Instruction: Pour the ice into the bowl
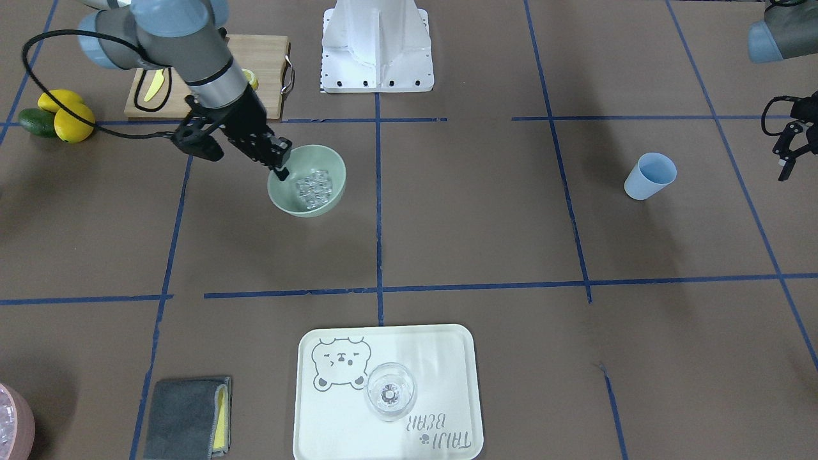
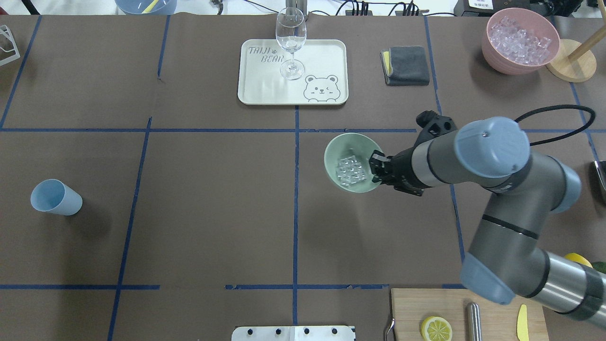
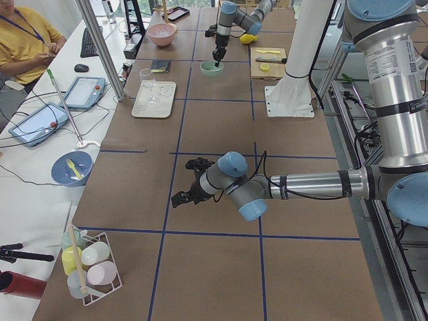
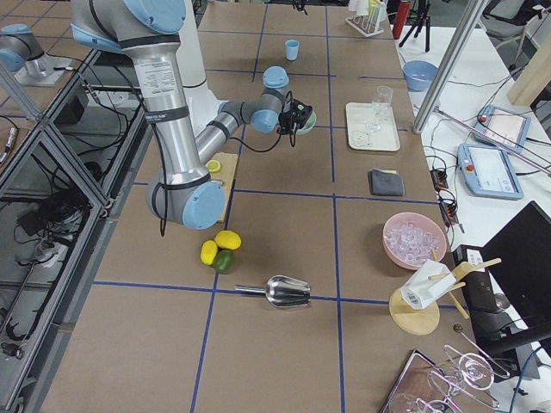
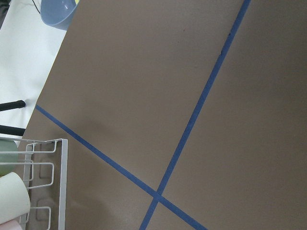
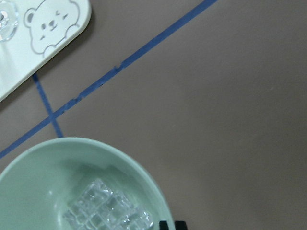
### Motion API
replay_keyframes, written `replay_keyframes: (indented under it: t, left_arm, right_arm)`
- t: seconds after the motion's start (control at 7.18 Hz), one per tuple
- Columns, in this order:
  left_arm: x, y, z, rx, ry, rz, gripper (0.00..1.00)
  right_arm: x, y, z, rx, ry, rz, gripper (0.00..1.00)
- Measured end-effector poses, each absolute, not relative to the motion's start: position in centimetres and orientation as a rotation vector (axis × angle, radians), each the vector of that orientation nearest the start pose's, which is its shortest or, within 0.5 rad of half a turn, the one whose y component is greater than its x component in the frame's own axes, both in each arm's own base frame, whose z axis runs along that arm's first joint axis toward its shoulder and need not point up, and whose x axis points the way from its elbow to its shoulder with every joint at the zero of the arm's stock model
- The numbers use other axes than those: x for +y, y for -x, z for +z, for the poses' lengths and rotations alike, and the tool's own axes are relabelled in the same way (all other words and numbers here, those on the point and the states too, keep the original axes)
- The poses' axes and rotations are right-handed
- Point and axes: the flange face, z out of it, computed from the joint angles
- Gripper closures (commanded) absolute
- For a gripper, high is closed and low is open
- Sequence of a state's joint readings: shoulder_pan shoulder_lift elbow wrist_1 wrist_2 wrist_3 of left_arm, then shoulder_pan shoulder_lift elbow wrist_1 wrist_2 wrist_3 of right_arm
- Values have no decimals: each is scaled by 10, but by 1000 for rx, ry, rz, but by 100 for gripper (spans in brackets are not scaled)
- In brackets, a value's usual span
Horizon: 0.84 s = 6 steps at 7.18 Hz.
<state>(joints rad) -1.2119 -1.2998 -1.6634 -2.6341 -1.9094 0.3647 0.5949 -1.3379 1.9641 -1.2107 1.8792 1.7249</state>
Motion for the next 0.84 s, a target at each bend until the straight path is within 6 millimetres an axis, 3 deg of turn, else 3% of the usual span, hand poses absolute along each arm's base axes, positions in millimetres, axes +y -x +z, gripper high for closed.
replay_keyframes:
  t: [0.28,0.7,0.84]
  left_arm:
    - [-416,-50,622,336,-912,823,0]
    - [-414,-51,620,353,-918,812,0]
    - [-414,-51,619,355,-919,808,0]
  right_arm:
    - [-389,330,410,-942,-18,431,100]
    - [-392,211,552,-941,-50,299,100]
    - [-391,191,582,-952,-48,271,100]
